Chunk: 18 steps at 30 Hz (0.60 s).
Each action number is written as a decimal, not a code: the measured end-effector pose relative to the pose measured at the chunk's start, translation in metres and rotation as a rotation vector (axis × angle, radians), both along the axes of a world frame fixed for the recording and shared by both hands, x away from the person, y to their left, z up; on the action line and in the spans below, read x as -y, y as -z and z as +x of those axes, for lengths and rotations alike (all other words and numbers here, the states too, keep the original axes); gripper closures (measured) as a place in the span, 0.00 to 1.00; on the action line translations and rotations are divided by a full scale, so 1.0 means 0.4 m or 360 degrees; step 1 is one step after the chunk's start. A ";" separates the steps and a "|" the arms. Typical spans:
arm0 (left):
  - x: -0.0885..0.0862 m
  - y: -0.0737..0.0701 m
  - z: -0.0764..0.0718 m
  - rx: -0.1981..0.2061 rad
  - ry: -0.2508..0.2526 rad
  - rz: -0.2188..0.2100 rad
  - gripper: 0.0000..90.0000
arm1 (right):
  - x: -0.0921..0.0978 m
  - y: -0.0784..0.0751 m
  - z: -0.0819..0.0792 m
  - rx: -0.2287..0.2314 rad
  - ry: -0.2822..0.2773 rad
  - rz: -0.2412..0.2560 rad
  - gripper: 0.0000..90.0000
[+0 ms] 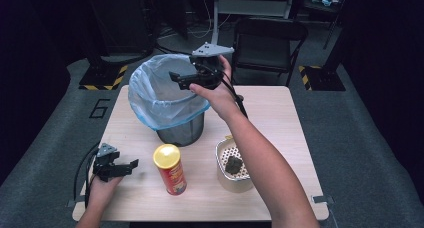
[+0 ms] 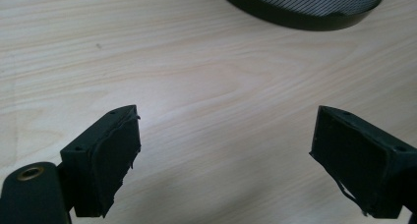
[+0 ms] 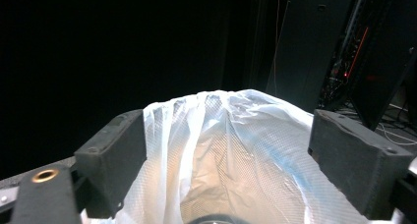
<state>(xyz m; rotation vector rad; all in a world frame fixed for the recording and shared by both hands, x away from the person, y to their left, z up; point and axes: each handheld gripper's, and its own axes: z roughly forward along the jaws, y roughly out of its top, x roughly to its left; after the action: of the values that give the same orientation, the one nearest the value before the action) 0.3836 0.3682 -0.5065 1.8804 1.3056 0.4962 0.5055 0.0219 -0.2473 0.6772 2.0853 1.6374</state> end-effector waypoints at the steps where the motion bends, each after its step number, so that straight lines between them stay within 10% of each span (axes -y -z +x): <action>1: 0.002 -0.005 -0.002 0.0006 0.0014 -0.0014 0.12 | 0.009 -0.002 -0.004 0.0000 0.0000 -0.0003 0.16; 7: 0.020 -0.052 -0.016 0.0020 0.0107 -0.0085 0.13 | 0.074 0.004 -0.034 0.0029 0.0060 -0.0101 0.28; 18: 0.065 -0.124 -0.025 0.0048 0.0301 -0.0078 0.14 | 0.227 0.058 -0.097 0.0063 0.0178 -0.0053 0.35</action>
<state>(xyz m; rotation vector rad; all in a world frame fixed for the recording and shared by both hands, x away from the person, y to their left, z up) 0.3738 0.3423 -0.4569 1.9247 1.0968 0.3890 0.4668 -0.0689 -0.2704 0.7305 2.0050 1.5392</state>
